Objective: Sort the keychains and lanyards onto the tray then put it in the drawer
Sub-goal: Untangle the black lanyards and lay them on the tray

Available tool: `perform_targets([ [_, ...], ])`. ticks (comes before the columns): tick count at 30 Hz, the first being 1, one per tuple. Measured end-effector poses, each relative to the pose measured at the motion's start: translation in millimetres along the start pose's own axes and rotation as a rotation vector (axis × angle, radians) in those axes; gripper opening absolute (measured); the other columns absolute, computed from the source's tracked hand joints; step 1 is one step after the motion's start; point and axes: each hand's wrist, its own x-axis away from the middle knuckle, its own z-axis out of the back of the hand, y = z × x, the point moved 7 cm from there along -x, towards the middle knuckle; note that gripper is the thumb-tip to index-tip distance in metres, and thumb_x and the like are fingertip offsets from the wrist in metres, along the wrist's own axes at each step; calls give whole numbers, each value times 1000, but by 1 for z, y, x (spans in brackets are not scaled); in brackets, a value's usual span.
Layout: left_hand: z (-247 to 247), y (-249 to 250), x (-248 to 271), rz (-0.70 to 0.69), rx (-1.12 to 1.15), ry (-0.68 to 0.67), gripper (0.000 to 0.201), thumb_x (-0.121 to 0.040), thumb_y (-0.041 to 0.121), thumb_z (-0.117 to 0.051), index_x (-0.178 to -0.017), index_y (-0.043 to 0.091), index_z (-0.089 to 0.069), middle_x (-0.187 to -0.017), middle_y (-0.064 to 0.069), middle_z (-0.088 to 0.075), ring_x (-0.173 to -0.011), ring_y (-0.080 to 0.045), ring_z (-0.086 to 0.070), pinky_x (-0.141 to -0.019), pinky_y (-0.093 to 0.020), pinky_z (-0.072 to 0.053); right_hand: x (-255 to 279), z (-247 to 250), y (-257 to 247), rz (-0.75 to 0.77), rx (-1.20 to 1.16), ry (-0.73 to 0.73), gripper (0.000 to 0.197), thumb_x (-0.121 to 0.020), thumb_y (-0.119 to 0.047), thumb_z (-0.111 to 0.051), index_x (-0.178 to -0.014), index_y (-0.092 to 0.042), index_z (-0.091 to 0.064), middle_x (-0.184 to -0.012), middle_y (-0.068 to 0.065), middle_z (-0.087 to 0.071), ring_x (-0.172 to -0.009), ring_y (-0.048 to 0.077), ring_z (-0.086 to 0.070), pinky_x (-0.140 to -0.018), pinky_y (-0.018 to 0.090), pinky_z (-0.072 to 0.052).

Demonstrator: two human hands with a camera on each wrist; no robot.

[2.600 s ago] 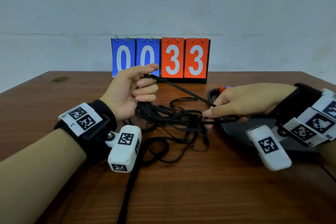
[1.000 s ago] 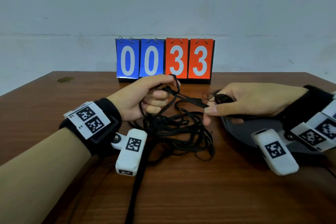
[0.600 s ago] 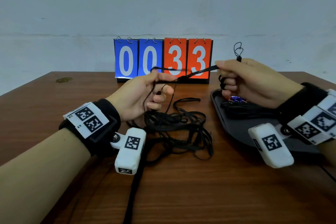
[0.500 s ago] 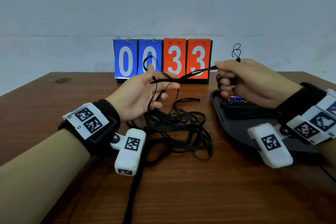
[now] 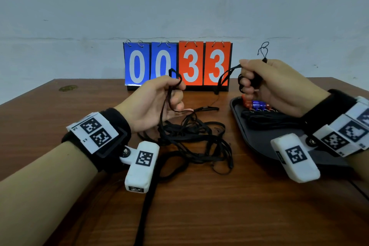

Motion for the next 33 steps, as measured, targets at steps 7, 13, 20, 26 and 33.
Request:
perform_targets([
  [7, -1, 2, 1, -5, -4, -47, 45, -104, 25, -32, -130, 8, -63, -71, -1, -54, -36, -5, -29, -34, -18, -32, 5, -10, -3, 48, 10, -102, 32, -104, -34, -47, -83, -15, -62, -66, 0, -48, -56, 15, -42, -56, 28, -39],
  [13, -7, -2, 4, 129, -81, -99, 59, -103, 43, -27, -138, 12, -62, -77, -7, -67, -32, -7, -27, -32, -16, -31, 9, -21, -3, 62, -25, -208, 28, -101, -33, -49, -105, -13, -69, -66, 3, -44, -56, 16, -40, -53, 25, -39],
  [20, -15, -16, 7, 234, -211, -202, 67, -101, 57, -33, -132, 6, -64, -110, -15, -77, -35, -10, -50, -34, -21, -44, 12, -24, -6, 70, -54, -232, 29, -103, -31, -47, -103, -16, -71, -65, 2, -44, -55, 16, -38, -53, 25, -39],
  [26, -12, -15, 3, 148, -282, -128, 24, -103, 30, -52, -92, 12, -62, -75, -9, -74, -34, -6, -49, -32, -16, -40, 8, -16, -8, 91, -56, -132, 26, -105, -30, -45, -100, -13, -65, -62, -1, -44, -53, 14, -37, -52, 24, -36],
  [33, -11, -15, 2, 113, -407, -161, 39, -97, 36, -62, -61, 21, -60, -52, 3, -36, -42, -7, -29, -42, -17, -24, 5, 1, -14, 134, -172, 24, 25, -106, -28, -43, -89, -18, -59, -61, -2, -43, -51, 13, -35, -50, 24, -34],
])
